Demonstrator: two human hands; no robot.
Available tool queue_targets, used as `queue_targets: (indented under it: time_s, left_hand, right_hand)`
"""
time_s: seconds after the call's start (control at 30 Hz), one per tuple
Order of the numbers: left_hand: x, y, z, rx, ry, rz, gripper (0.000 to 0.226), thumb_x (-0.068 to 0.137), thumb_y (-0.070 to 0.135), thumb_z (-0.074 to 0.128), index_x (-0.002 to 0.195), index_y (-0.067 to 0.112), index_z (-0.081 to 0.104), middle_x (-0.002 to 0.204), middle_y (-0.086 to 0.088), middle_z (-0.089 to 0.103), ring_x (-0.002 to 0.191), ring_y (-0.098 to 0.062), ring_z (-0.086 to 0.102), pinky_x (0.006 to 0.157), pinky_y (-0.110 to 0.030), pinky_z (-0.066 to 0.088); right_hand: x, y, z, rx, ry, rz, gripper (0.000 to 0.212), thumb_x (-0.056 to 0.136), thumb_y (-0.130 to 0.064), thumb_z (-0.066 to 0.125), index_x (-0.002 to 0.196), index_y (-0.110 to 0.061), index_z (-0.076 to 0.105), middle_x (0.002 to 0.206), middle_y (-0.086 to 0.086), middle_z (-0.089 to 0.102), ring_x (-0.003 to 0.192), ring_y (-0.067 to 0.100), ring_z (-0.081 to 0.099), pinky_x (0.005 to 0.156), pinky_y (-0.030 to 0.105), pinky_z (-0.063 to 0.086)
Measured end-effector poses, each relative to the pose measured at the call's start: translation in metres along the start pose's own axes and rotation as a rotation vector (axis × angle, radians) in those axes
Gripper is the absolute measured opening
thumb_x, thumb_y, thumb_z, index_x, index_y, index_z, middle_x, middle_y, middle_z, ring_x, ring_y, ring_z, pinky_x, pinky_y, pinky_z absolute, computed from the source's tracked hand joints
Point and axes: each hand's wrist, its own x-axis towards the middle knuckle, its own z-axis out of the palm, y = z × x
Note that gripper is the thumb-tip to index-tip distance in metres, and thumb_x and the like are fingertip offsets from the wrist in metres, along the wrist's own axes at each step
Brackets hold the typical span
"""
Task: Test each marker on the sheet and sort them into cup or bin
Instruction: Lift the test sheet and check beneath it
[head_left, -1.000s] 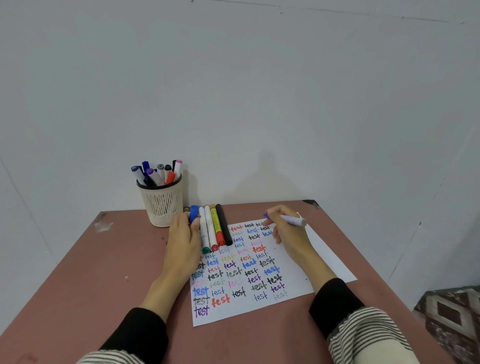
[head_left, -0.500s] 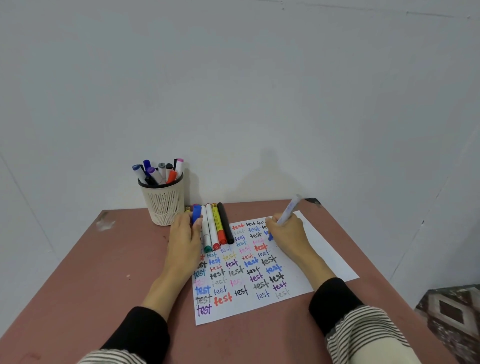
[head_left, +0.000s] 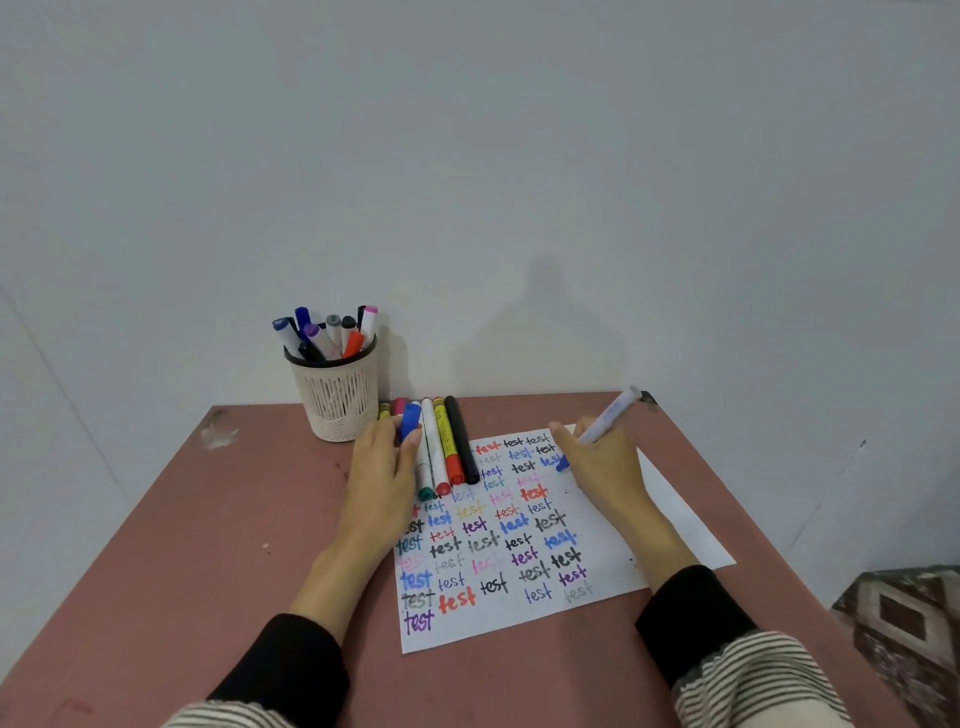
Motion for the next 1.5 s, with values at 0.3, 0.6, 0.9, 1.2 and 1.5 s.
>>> queue_targets:
  time_s: [0.3, 0.6, 0.9, 1.2, 1.5]
  left_hand:
    - [0.0045, -0.0065, 0.0015, -0.02, 0.001, -0.004, 0.028, 0.1, 0.037, 0.045, 0.117, 0.019, 0.058, 0.109, 0.005, 0.058, 0.102, -0.013, 0.055, 0.09, -0.041, 0.05]
    - [0.0036, -0.0035, 0.0003, -0.03, -0.009, -0.016, 0.026, 0.099, 0.037, 0.046, 0.112, 0.018, 0.059, 0.104, 0.006, 0.058, 0.099, -0.014, 0.055, 0.087, -0.041, 0.05]
    - [0.0045, -0.0057, 0.0014, -0.032, -0.018, -0.035, 0.033, 0.098, 0.041, 0.046, 0.116, 0.017, 0.059, 0.109, 0.004, 0.06, 0.102, -0.017, 0.055, 0.088, -0.041, 0.05]
    - [0.0032, -0.0034, 0.0008, -0.036, -0.013, 0.007, 0.021, 0.099, 0.036, 0.048, 0.107, 0.021, 0.06, 0.099, 0.007, 0.059, 0.094, -0.017, 0.054, 0.08, -0.035, 0.047]
    - [0.0044, 0.0013, -0.0013, 0.064, -0.031, 0.061, 0.027, 0.1, 0.037, 0.046, 0.11, 0.017, 0.062, 0.09, 0.004, 0.054, 0.087, -0.015, 0.047, 0.07, -0.017, 0.03]
  right_hand:
    - [-0.0019, 0.0023, -0.0004, -0.138, -0.049, 0.028, 0.034, 0.092, -0.032, 0.056, 0.065, -0.014, 0.044, 0.056, 0.001, 0.051, 0.05, 0.012, 0.046, 0.053, 0.027, 0.039]
    - [0.0009, 0.005, 0.0004, -0.079, -0.037, 0.045, 0.037, 0.092, -0.028, 0.056, 0.062, -0.017, 0.036, 0.06, 0.013, 0.052, 0.053, 0.015, 0.044, 0.054, 0.029, 0.037]
    - [0.0023, 0.0058, 0.0005, -0.039, -0.024, 0.073, 0.037, 0.09, -0.021, 0.057, 0.061, -0.018, 0.034, 0.056, 0.001, 0.043, 0.052, 0.015, 0.042, 0.053, 0.03, 0.036]
    - [-0.0005, 0.0039, 0.0012, -0.062, -0.005, 0.046, 0.043, 0.093, -0.019, 0.053, 0.058, -0.019, 0.028, 0.052, -0.006, 0.034, 0.049, 0.011, 0.037, 0.051, 0.027, 0.03]
    - [-0.0062, -0.0034, -0.0054, 0.068, 0.091, -0.036, 0.038, 0.09, -0.043, 0.064, 0.069, -0.017, 0.045, 0.061, -0.004, 0.053, 0.054, 0.003, 0.049, 0.053, 0.021, 0.039]
